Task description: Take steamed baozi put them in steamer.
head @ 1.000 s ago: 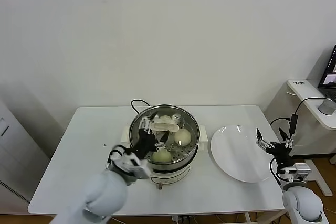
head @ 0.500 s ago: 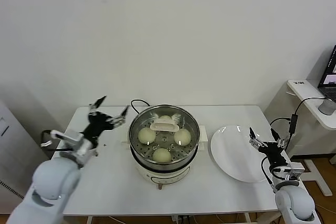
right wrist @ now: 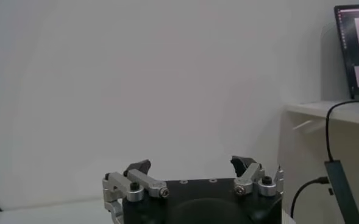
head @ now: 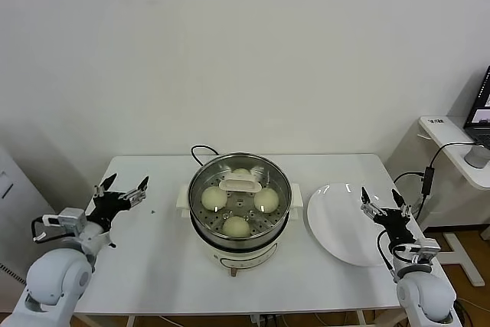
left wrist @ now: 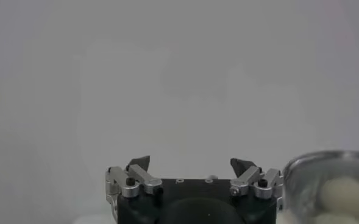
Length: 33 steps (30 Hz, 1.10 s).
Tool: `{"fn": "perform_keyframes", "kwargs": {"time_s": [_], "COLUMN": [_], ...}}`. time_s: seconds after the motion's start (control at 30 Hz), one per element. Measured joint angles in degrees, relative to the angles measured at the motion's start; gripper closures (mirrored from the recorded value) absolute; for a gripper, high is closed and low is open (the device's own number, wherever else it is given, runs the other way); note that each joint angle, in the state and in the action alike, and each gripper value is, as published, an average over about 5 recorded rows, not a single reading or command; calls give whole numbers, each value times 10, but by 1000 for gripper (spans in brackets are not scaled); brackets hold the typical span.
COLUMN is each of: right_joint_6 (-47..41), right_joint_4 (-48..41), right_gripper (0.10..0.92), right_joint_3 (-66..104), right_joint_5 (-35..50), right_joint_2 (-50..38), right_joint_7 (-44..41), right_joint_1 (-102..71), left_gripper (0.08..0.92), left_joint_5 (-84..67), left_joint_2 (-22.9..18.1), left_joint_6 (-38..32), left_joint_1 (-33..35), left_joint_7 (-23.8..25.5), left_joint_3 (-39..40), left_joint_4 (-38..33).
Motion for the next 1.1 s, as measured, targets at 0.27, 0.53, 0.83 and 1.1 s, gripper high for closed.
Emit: {"fn": "perform_keyframes", "kwargs": {"time_s": [0.27, 0.53, 0.83, 1.1], "right_joint_6": [2, 4, 1, -2], "right_joint_4": [-3, -3, -2, -3], "right_gripper": [203, 203, 203, 203], "right_joint_3": [6, 5, 1, -1], "right_joint_5": [-20, -32, -40, -40], "right_joint_2": [1, 0, -1, -3], "right_joint_7": [3, 7, 8, 7], "right_joint_1": [-1, 2, 1, 1], "left_gripper": [177, 177, 177, 177], "left_joint_5": [-23, -35, -46, -50], "left_joint_2": [-4, -7, -7, -7], "left_joint_6": [-3, -3, -4, -4], "left_joint_1": [12, 19, 22, 23], "left_joint_7": [-4, -8, -11, -12], "left_joint_3": [-9, -12, -18, -20], "left_joint_4": [15, 21, 29, 31]}}
